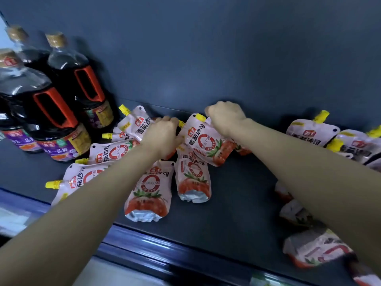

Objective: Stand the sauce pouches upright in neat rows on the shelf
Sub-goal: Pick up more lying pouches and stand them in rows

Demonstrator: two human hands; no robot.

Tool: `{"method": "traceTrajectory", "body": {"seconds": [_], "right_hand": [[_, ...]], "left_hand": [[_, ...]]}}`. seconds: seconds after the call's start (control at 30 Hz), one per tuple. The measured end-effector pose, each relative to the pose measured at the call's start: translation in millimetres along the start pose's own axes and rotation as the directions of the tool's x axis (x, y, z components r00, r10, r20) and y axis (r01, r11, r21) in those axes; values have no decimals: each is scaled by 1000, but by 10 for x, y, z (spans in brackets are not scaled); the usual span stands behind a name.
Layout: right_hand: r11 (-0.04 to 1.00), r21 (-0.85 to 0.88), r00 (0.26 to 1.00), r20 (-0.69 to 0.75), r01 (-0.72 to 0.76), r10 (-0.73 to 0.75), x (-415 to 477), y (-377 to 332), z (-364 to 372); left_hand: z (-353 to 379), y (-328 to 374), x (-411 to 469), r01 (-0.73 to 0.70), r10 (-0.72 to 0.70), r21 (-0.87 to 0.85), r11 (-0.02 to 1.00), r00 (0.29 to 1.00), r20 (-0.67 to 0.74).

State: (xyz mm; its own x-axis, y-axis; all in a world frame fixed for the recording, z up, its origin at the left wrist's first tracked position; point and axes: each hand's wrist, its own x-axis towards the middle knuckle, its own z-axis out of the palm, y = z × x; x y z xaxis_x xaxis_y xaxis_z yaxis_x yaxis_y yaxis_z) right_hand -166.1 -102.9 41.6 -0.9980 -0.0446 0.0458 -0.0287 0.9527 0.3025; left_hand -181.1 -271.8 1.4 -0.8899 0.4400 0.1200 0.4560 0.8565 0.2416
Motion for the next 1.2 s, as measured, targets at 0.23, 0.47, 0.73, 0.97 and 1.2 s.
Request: {"method": "traceTrajectory", "body": {"seconds": [0.23,0.47,0.73,0.97,1.2], "right_hand": [[987,154,999,33,-40,35,13,124,-54],[939,296,984,75,-174,159,-60,310,-142],[836,378,914,89,-399,396,-280,546,-285],[725,421,822,102,-546,560,-447,645,-192],[739,315,801,162,-596,576,-557,734,-164]], "left_hand": [[153,139,334,220,-154,-249,943,954,259],[240,168,428,277,-203,-483,831,958,201],[72,166,450,170,-133,-663,729,985,107],[-128,345,400,72,-16,-716,694,996,85],[-304,626,255,-166,271,-551,817,956,113]]}}
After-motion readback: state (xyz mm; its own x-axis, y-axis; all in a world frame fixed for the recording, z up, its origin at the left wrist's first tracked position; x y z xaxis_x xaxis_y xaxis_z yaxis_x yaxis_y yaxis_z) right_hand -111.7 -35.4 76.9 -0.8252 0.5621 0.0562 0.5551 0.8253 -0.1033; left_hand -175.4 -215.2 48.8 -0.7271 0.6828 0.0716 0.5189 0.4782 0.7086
